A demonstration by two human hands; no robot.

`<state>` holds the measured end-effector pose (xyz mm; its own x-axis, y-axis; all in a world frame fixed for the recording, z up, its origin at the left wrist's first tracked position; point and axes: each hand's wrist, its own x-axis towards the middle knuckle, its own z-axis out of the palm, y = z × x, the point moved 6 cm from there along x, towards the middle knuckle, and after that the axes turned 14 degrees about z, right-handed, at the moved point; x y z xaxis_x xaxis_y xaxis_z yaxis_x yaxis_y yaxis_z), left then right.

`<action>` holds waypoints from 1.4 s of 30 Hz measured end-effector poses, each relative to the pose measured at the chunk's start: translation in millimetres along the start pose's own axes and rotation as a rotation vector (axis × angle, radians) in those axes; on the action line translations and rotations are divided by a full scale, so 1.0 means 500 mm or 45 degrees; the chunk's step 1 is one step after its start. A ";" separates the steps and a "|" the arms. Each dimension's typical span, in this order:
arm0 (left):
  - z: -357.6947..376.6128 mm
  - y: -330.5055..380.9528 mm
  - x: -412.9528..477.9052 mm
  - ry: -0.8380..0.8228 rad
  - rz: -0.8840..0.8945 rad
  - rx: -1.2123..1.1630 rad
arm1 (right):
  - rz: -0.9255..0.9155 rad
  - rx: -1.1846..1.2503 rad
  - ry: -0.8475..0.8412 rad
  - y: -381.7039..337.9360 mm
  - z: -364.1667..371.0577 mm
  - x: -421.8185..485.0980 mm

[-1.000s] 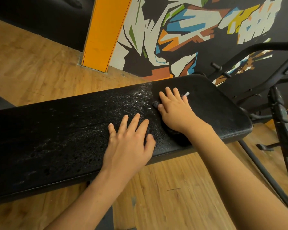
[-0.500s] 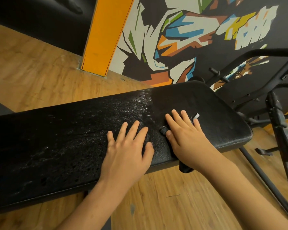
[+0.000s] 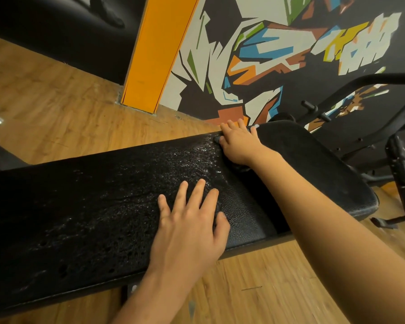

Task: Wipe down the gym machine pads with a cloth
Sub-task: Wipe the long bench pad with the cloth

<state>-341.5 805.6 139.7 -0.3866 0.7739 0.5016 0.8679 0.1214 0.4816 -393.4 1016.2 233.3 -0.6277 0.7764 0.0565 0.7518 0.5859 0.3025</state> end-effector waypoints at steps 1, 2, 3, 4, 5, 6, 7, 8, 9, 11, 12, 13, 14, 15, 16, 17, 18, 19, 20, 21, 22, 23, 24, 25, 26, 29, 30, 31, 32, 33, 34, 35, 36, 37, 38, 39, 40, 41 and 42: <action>0.000 0.000 0.000 0.009 0.003 0.003 | 0.017 0.007 -0.004 -0.008 -0.002 0.020; 0.001 -0.001 -0.001 0.017 0.004 0.005 | 0.037 0.012 -0.008 -0.014 -0.004 0.037; 0.000 -0.001 -0.002 0.023 0.004 0.006 | 0.055 0.012 -0.010 -0.017 -0.006 0.051; -0.001 -0.001 -0.003 0.030 0.006 0.005 | 0.067 0.007 -0.009 -0.019 -0.005 0.062; -0.003 -0.001 -0.003 0.036 0.006 0.003 | 0.073 0.002 -0.003 -0.020 -0.005 0.066; -0.004 -0.002 -0.003 0.037 0.004 0.000 | 0.073 0.008 0.010 -0.019 -0.006 0.061; -0.003 -0.002 -0.003 0.035 0.002 -0.004 | 0.071 0.022 0.034 -0.016 -0.006 0.047; -0.003 -0.002 -0.003 0.034 0.000 -0.005 | 0.062 0.041 0.071 -0.011 -0.005 0.027; -0.003 -0.003 -0.004 0.032 -0.002 -0.004 | 0.049 0.055 0.118 -0.006 -0.004 0.000; -0.003 -0.001 -0.004 0.032 0.000 0.003 | 0.030 0.045 0.224 0.009 0.004 -0.059; -0.003 0.000 -0.003 0.036 0.002 0.009 | 0.033 0.035 0.262 0.016 0.009 -0.084; -0.003 0.001 -0.003 0.041 0.004 0.016 | 0.047 0.026 0.270 0.022 0.014 -0.098; -0.004 0.002 -0.003 0.045 0.007 0.022 | 0.056 0.021 0.255 0.025 0.017 -0.098; -0.004 0.002 -0.002 0.048 0.009 0.025 | 0.060 0.020 0.229 0.022 0.016 -0.089; -0.004 0.001 0.000 0.050 0.009 0.026 | 0.072 0.015 0.202 0.016 0.014 -0.070; -0.004 0.001 0.001 0.049 0.008 0.024 | 0.089 0.005 0.181 0.006 0.011 -0.047; -0.004 0.002 0.001 0.050 0.007 0.023 | 0.109 0.005 0.167 -0.002 0.009 -0.025; -0.004 0.002 0.001 0.052 0.005 0.023 | 0.130 0.020 0.156 -0.011 0.006 -0.004; -0.005 0.002 -0.001 0.055 0.003 0.024 | 0.149 0.034 0.150 -0.018 0.007 0.014; -0.006 0.003 -0.001 0.061 0.004 0.024 | 0.161 0.040 0.151 -0.023 0.008 0.026; -0.006 0.003 0.000 0.067 0.007 0.023 | 0.167 0.038 0.156 -0.025 0.009 0.029; -0.005 0.002 0.001 0.070 0.010 0.022 | 0.163 0.035 0.161 -0.024 0.009 0.022; -0.005 0.003 0.000 0.070 0.012 0.019 | 0.148 0.037 0.167 -0.020 0.008 0.008; -0.005 0.003 -0.001 0.068 0.013 0.016 | 0.121 0.038 0.173 -0.014 0.008 -0.014; -0.006 0.002 -0.003 0.067 0.017 0.016 | 0.086 0.037 0.181 -0.007 0.009 -0.039; -0.007 0.003 -0.003 0.056 0.031 0.016 | 0.014 0.037 0.205 0.013 0.021 -0.110; -0.007 0.003 -0.002 0.051 0.031 0.010 | 0.018 0.034 0.217 0.016 0.023 -0.115; -0.007 0.003 -0.001 0.047 0.029 0.006 | 0.032 0.030 0.230 0.014 0.021 -0.108; -0.007 0.003 0.000 0.044 0.028 0.003 | 0.055 0.026 0.236 0.008 0.019 -0.093; -0.007 0.003 0.002 0.041 0.025 0.000 | 0.078 0.021 0.230 -0.002 0.015 -0.072; -0.007 0.003 0.001 0.039 0.021 -0.001 | 0.099 0.018 0.208 -0.014 0.011 -0.051; -0.008 0.002 0.000 0.040 0.017 -0.001 | 0.121 0.019 0.177 -0.024 0.008 -0.031; -0.008 0.002 0.000 0.042 0.015 -0.002 | 0.140 0.016 0.148 -0.031 0.007 -0.014; -0.008 0.002 -0.001 0.044 0.015 -0.004 | 0.148 0.006 0.126 -0.035 0.006 -0.004; -0.007 0.003 0.000 0.044 0.017 -0.008 | 0.138 -0.009 0.113 -0.036 0.005 -0.002; -0.007 0.003 0.001 0.041 0.019 -0.009 | 0.114 -0.016 0.105 -0.035 0.005 -0.010; -0.006 0.004 0.001 0.035 0.021 -0.009 | 0.084 -0.011 0.104 -0.032 0.005 -0.026; -0.005 0.004 0.001 0.026 0.023 -0.011 | 0.056 -0.001 0.108 -0.027 0.006 -0.047; -0.005 0.003 0.001 0.018 0.023 -0.014 | 0.030 0.003 0.119 -0.021 0.010 -0.070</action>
<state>-340.9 804.4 142.5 -0.3752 0.7670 0.5205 0.8715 0.1005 0.4800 -378.6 984.0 223.5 -0.6257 0.7651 0.1521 0.7672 0.5683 0.2974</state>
